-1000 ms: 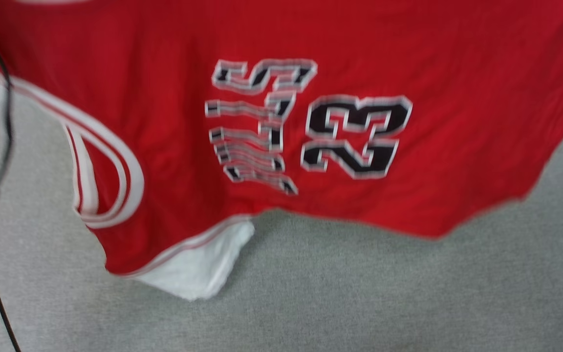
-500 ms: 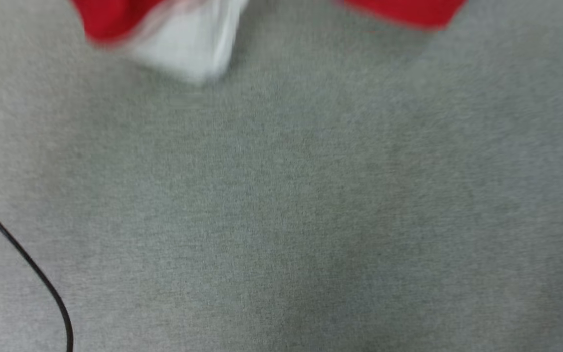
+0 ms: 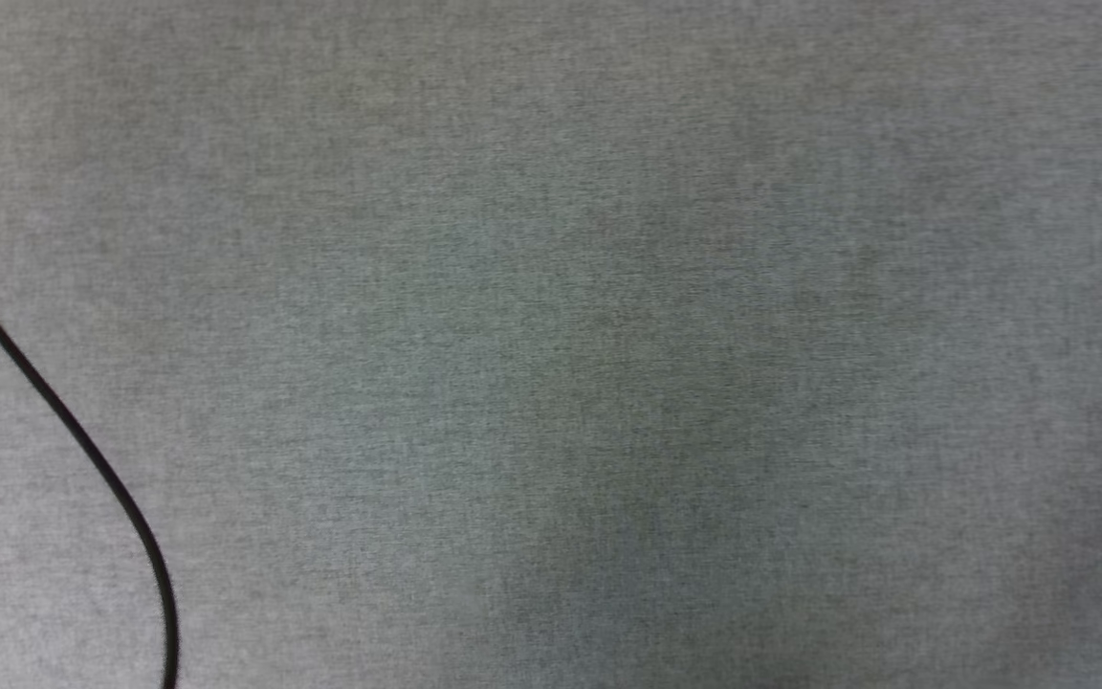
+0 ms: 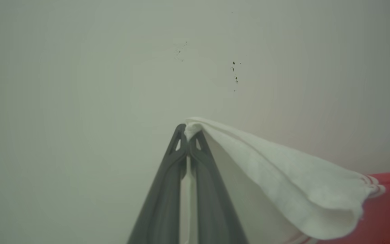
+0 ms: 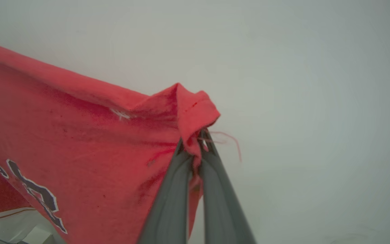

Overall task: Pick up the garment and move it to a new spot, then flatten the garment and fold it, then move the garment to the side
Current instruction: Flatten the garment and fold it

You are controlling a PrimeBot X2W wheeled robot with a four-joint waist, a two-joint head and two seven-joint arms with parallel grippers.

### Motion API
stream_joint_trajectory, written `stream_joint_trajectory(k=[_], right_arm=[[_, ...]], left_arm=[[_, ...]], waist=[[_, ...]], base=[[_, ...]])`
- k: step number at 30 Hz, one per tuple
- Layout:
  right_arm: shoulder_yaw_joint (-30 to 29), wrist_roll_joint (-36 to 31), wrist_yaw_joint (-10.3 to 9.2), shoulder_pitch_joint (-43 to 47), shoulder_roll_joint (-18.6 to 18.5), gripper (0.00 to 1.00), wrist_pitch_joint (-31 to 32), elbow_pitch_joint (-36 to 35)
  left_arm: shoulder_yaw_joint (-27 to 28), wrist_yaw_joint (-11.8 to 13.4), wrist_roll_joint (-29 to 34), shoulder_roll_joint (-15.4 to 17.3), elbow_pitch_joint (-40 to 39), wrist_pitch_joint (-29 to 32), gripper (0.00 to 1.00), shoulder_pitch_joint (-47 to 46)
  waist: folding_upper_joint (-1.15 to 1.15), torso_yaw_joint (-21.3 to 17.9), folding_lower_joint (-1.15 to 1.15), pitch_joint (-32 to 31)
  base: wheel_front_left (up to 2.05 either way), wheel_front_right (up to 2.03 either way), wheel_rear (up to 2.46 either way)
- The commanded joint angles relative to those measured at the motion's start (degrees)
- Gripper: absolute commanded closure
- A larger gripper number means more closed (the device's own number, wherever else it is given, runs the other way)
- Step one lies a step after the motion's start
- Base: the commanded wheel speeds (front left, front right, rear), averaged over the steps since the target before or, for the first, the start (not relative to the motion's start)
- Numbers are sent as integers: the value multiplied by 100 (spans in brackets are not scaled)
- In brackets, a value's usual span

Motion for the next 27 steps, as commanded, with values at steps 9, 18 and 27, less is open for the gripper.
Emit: stream_joint_trajectory(k=[9, 18, 27], right_arm=[[406, -33, -5, 721, 332, 100, -907, 1092], [968, 425, -5, 2209, 281, 100, -1308, 1533], [1386, 1044, -5, 3728, 221, 100, -1551, 1572]], left_arm=[[-360, -178, -94, -496, 712, -719, 100, 1299], [-658, -249, -282, -782, 756, -997, 100, 3256], [-933, -292, -488, -602, 374, -859, 100, 5265]], waist=[[0, 244, -2, -137], [0, 402, -2, -823], [0, 468, -2, -1720]], base=[[0, 0, 0], [0, 0, 0], [0, 0, 0]])
